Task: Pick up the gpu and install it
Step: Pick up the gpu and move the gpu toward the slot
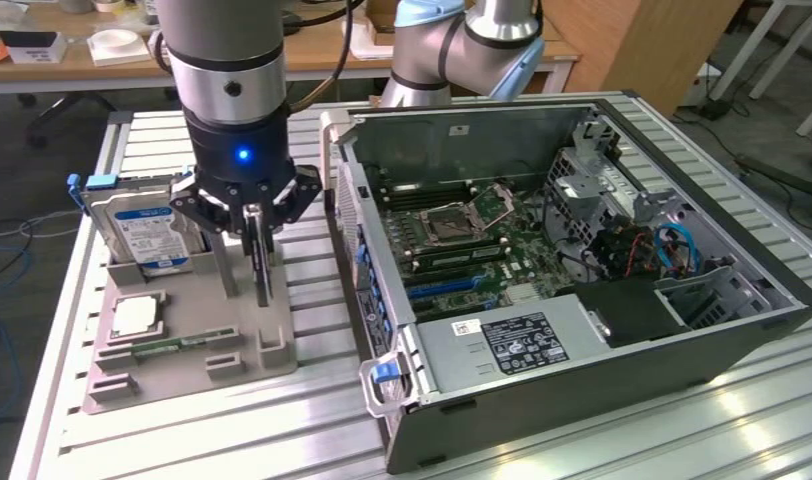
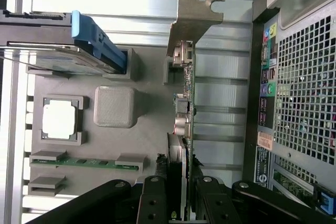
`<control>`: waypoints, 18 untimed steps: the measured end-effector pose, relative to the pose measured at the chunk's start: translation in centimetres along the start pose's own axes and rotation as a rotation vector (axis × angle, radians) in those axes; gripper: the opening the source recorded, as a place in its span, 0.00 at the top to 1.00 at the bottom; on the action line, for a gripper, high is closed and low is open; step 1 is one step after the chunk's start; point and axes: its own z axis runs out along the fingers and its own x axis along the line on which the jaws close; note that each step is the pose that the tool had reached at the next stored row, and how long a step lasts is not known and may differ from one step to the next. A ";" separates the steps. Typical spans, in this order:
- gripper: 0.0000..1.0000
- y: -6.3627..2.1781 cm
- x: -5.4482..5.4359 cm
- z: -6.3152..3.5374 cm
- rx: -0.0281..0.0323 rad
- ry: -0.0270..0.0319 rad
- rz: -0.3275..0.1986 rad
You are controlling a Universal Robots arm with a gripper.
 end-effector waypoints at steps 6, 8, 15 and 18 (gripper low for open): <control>0.73 0.02 0.0 -0.32 -0.0008 -0.0001 0.000; 0.73 0.03 0.0 -0.50 -0.0011 -0.0001 0.000; 0.73 0.05 0.0 -0.82 -0.0021 0.0000 0.000; 0.73 0.08 0.0 -1.11 -0.0031 -0.0001 0.000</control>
